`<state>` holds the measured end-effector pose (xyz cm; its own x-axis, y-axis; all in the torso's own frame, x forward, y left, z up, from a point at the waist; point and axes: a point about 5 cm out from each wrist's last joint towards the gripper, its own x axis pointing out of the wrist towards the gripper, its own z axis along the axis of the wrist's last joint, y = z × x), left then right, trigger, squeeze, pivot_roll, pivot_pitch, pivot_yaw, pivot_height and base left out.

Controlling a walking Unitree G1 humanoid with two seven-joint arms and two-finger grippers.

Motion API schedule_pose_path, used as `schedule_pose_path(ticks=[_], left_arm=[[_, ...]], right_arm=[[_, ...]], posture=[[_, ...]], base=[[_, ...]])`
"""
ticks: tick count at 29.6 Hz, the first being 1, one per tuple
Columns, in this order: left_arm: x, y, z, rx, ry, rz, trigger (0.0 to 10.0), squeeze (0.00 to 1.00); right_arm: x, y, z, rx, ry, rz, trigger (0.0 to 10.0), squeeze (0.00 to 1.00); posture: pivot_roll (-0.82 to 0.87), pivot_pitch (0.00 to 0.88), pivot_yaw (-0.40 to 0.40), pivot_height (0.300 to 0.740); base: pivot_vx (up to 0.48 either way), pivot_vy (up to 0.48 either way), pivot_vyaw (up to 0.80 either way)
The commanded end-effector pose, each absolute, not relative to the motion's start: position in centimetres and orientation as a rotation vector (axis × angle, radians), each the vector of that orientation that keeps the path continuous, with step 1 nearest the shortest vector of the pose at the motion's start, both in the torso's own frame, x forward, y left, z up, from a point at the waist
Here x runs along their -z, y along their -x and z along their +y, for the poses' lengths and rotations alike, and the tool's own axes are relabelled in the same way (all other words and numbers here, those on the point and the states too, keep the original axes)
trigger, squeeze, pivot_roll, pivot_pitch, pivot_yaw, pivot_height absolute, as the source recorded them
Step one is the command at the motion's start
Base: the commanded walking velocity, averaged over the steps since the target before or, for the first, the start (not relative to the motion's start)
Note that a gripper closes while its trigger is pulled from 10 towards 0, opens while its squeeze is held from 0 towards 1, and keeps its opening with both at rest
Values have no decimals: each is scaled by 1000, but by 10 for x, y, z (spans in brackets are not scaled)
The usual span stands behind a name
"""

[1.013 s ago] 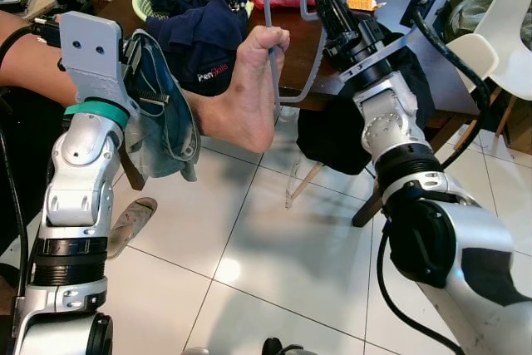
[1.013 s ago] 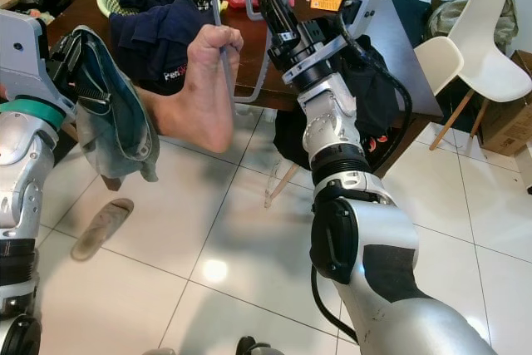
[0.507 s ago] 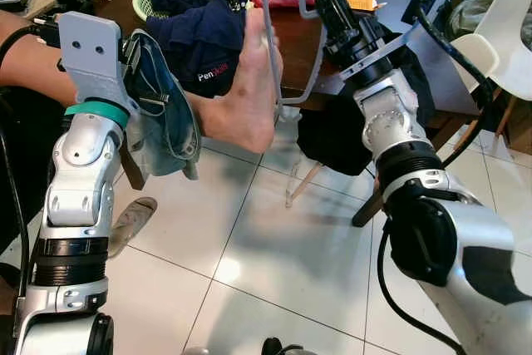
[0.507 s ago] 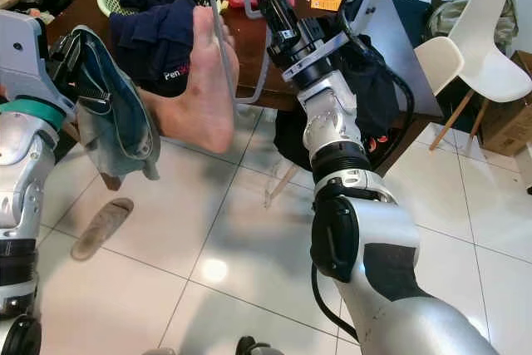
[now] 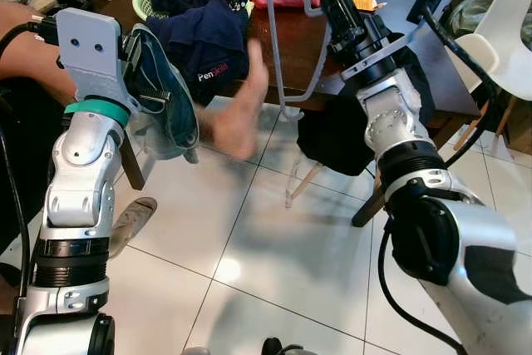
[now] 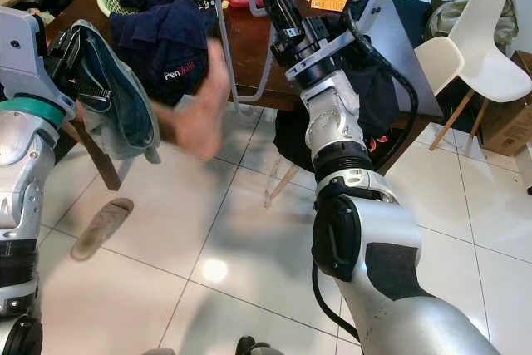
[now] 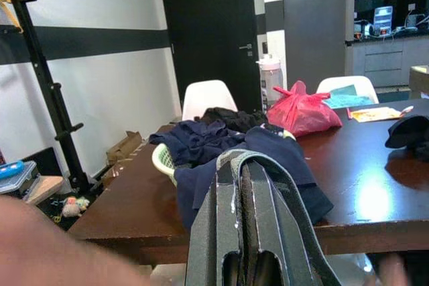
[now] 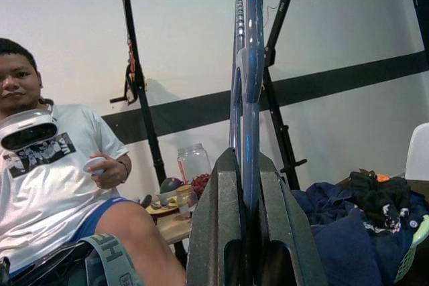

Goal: Hang hanger

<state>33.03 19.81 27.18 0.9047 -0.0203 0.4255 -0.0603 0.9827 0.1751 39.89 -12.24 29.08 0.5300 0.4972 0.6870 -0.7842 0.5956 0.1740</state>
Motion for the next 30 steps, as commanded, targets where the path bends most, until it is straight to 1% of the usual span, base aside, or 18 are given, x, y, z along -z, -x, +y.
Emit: schedule_pose_path(ticks=[1, 7, 14, 15, 17, 18, 20, 21, 22, 23, 24, 25, 27, 30], left_arm=[[-267, -328, 196, -12, -189, -429, 10000, 0], [-265, -327, 197, -22, -180, -421, 10000, 0], [-265, -323, 195, -39, -154, -421, 10000, 0], [-264, -321, 192, -31, -147, -416, 10000, 0], [-264, -321, 192, -31, -147, -416, 10000, 0], [-257, -317, 189, 1, -147, -381, 10000, 0], [-257, -317, 189, 1, -147, -381, 10000, 0], [-253, -316, 190, 17, -144, -355, 10000, 0], [-252, -315, 193, 43, -135, -327, 10000, 0], [-252, -315, 193, 43, -135, -327, 10000, 0], [-249, -314, 195, 79, -126, -283, 10000, 0], [-249, -314, 195, 79, -126, -283, 10000, 0], [-240, -309, 197, 144, -152, -216, 10000, 0], [-235, -308, 198, 157, -172, -190, 10000, 0]], right_arm=[[-293, -398, -128, -794, -497, -650, 10000, 0], [-292, -397, -130, -793, -487, -657, 10000, 0], [-289, -394, -141, -780, -426, -653, 10000, 0], [-286, -393, -143, -770, -367, -637, 10000, 0], [-286, -393, -143, -770, -367, -637, 10000, 0], [-269, -387, -146, -748, -251, -600, 10000, 0], [-269, -387, -146, -748, -251, -600, 10000, 0], [-261, -385, -146, -740, -213, -586, 10000, 0], [-253, -381, -147, -733, -154, -573, 10000, 0], [-253, -381, -147, -733, -154, -573, 10000, 0], [-243, -375, -150, -724, -85, -552, 10000, 0], [-243, -375, -150, -724, -85, -552, 10000, 0], [-224, -363, -157, -732, 18, -495, 10000, 0], [-216, -358, -159, -738, 47, -466, 10000, 0]], posture=[[297, 0, -39, 740], [279, 0, -35, 740], [243, 0, -57, 740], [229, 0, -49, 740], [229, 0, -49, 740], [194, 0, -12, 740], [194, 0, -12, 740], [188, 0, -7, 740], [165, 0, 28, 740], [165, 0, 28, 740], [134, 0, 55, 740], [134, 0, 55, 740], [104, 0, 51, 740], [104, 0, 51, 740]], base=[[0, 0, 0], [0, 0, 0], [0, 0, 0], [0, 0, 0], [0, 0, 0], [0, 0, 0], [0, 0, 0], [0, 0, 0], [0, 0, 0], [0, 0, 0], [0, 0, 0], [0, 0, 0], [0, 0, 0], [0, 0, 0]])
